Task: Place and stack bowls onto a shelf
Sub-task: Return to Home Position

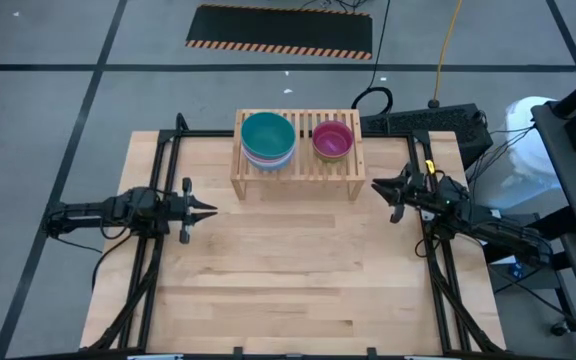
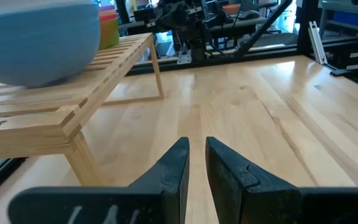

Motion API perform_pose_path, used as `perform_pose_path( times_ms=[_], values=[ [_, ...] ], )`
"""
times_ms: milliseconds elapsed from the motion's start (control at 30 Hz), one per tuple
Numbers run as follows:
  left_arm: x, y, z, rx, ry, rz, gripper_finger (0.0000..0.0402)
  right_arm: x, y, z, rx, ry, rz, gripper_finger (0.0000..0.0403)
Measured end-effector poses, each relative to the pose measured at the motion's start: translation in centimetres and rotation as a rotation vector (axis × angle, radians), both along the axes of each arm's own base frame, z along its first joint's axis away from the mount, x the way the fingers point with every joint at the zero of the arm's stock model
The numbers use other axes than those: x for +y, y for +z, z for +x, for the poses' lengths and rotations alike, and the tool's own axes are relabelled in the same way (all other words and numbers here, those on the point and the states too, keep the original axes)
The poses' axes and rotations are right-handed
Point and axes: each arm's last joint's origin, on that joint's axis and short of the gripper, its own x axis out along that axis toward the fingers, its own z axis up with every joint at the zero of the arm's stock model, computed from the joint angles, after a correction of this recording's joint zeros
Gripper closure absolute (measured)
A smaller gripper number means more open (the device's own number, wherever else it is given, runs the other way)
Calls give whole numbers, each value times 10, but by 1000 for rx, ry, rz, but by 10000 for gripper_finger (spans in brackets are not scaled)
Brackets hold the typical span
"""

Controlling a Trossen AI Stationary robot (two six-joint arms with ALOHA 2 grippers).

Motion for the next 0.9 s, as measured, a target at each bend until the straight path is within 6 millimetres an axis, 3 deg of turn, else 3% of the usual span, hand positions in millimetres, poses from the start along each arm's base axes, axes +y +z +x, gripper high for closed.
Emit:
perform_pose_path(
  times_ms=[133, 900],
  values=[
    [0, 0, 0, 0, 1, -12, 341, 0, -2, 1, -10, -2, 94, 337],
    [0, 0, 0, 1, 2, -16, 341, 0, -2, 1, -6, -2, 85, 337]
  ],
)
